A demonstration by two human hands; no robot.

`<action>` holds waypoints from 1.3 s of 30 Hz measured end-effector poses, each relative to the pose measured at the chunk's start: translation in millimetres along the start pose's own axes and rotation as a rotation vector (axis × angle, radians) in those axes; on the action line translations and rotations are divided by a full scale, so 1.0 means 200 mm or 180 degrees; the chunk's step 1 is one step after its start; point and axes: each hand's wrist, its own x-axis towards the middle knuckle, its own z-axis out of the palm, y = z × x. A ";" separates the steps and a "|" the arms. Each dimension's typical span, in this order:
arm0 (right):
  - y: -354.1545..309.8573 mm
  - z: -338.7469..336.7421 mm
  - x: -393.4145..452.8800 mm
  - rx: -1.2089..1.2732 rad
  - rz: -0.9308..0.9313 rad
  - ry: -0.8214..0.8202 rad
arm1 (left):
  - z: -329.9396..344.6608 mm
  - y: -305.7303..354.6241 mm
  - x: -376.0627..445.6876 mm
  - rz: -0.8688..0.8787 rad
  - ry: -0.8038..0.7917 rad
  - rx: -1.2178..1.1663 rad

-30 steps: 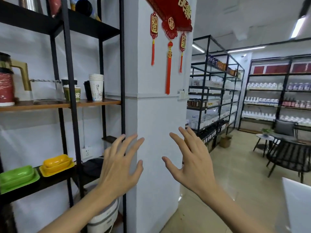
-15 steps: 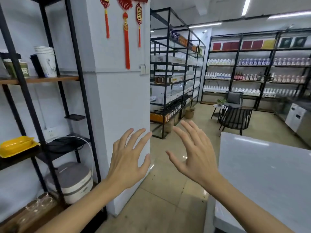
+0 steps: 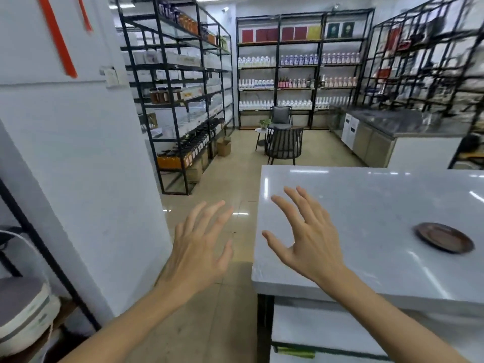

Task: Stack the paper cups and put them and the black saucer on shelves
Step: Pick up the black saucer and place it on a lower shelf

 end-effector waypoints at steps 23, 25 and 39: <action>1.78 -0.34 -0.77 -0.0681 0.1090 -0.0849 | 1.33 1.63 0.56 0.0613 -0.0748 -0.1029; 1.90 -0.40 -0.83 -0.0752 0.1175 -0.0870 | 1.39 1.77 0.61 0.0717 -0.0808 -0.1070; 2.63 -0.89 -1.13 -0.0866 0.1897 -0.0750 | 1.62 2.66 0.81 0.1141 -0.0979 -0.1358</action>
